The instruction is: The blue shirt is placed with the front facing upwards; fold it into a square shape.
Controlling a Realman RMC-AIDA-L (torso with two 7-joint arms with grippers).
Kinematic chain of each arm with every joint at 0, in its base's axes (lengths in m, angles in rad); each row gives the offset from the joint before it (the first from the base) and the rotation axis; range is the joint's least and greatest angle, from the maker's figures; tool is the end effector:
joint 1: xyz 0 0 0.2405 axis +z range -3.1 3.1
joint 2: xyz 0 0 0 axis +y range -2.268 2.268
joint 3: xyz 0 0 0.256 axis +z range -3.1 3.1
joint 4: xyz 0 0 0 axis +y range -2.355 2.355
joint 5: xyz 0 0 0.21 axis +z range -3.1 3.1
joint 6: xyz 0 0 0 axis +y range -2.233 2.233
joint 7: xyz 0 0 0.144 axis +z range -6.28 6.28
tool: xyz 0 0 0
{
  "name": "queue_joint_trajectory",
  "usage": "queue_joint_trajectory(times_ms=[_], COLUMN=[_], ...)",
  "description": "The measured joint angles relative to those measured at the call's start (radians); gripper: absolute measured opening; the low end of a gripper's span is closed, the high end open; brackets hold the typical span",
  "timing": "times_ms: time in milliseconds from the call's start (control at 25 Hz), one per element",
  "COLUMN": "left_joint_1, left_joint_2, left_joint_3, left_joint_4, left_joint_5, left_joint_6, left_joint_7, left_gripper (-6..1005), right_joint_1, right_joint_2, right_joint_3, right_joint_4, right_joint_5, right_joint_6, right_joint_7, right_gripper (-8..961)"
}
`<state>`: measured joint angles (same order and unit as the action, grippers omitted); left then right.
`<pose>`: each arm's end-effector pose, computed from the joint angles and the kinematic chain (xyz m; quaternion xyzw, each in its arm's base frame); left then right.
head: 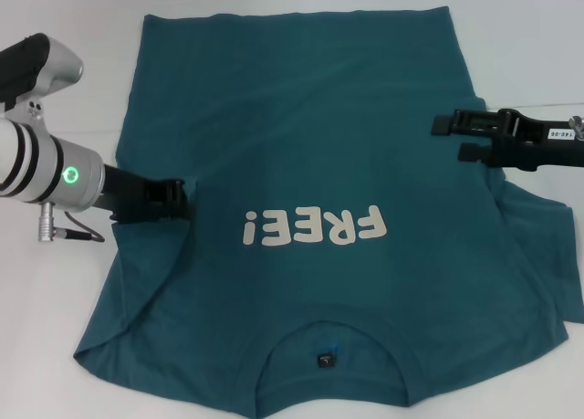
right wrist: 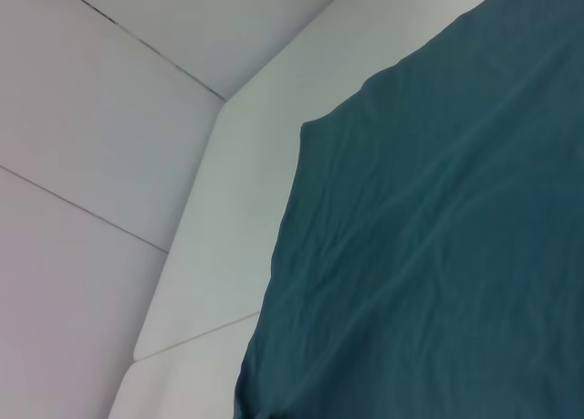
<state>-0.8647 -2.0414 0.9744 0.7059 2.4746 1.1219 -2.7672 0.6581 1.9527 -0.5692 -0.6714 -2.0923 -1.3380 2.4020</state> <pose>-0.2063 0.4379 -0.0091 -0.7763 -0.5884 -0.0387 0.2228 0.2699 0.4038 0.0727 -0.7213 0.6106 0.2794 0.1699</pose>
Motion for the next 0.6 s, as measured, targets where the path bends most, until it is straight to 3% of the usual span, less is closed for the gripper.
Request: queue_joint_trajectory(times_ms=[240, 400, 600], left_joint_1=[-0.018, -0.037, -0.051], left_joint_2=[-0.003, -0.021, -0.026], left_joint_3=[-0.025, -0.059, -0.062], left_joint_4=[-0.001, -0.008, -0.013], left_joint_5=[-0.011, -0.011, -0.001], left_joint_6=[0.007, 0.009, -0.005], left_joint_7=[-0.005, -0.013, -0.071], left_gripper=[14, 16, 19], right_joint_1=[0.0, -0.001, -0.001], right_joint_2=[-0.003, -0.003, -0.002], right_joint_3=[0.0, 0.0, 0.0], right_joint_4=[0.012, 0.012, 0.012], right_joint_5=[0.0, 0.0, 0.0], right_joint_6=[0.007, 0.007, 0.007], right_joint_7=[-0.001, -0.001, -0.001], right_gripper=[895, 895, 896])
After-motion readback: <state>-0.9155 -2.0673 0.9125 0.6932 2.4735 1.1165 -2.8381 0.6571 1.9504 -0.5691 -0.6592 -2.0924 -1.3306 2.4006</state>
